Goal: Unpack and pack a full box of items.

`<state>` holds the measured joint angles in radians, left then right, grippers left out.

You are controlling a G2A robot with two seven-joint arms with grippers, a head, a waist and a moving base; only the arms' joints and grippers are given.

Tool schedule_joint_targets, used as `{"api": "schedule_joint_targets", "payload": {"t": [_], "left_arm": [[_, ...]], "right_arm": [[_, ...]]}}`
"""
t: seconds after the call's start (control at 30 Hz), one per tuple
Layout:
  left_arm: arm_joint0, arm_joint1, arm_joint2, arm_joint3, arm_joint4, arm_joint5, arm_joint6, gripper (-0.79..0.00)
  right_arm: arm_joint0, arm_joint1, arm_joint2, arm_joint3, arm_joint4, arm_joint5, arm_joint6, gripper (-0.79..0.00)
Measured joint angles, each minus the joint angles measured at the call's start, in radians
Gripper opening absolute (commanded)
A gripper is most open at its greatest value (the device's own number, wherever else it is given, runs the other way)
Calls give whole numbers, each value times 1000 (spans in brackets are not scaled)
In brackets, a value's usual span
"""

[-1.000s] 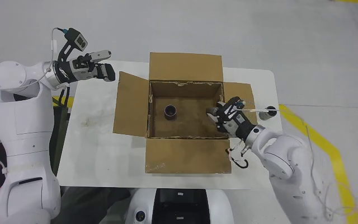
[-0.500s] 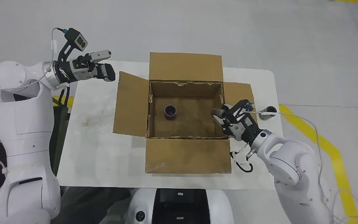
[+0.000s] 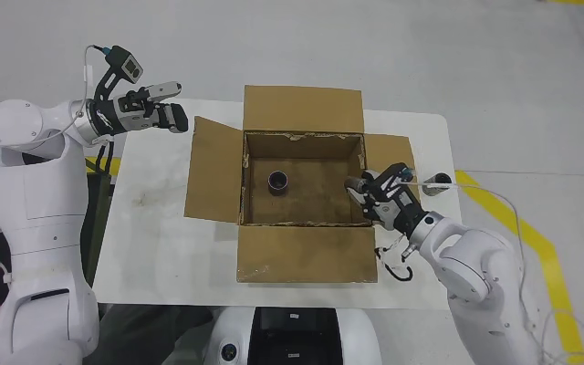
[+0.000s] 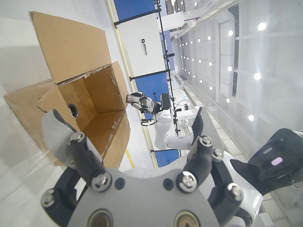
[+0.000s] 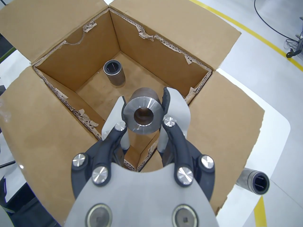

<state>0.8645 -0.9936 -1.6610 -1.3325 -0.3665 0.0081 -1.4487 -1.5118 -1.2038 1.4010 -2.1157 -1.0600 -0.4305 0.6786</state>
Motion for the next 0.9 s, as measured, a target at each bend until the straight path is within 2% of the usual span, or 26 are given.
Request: {"api": "schedule_joint_targets", "payload": {"t": [0.17, 0.37, 0.67, 0.9], "left_arm": [[0, 0, 0, 0, 0, 0, 0, 0], [0, 0, 0, 0, 0, 0, 0, 0], [0, 0, 0, 0, 0, 0, 0, 0], [0, 0, 0, 0, 0, 0, 0, 0]], "right_arm": [[-52, 16, 126, -1, 107, -67, 9, -785], [-132, 30, 275, 1, 213, -80, -1, -785], [-196, 41, 406, 43, 292, -29, -10, -785], [-185, 48, 422, 97, 247, 65, 33, -785]]}}
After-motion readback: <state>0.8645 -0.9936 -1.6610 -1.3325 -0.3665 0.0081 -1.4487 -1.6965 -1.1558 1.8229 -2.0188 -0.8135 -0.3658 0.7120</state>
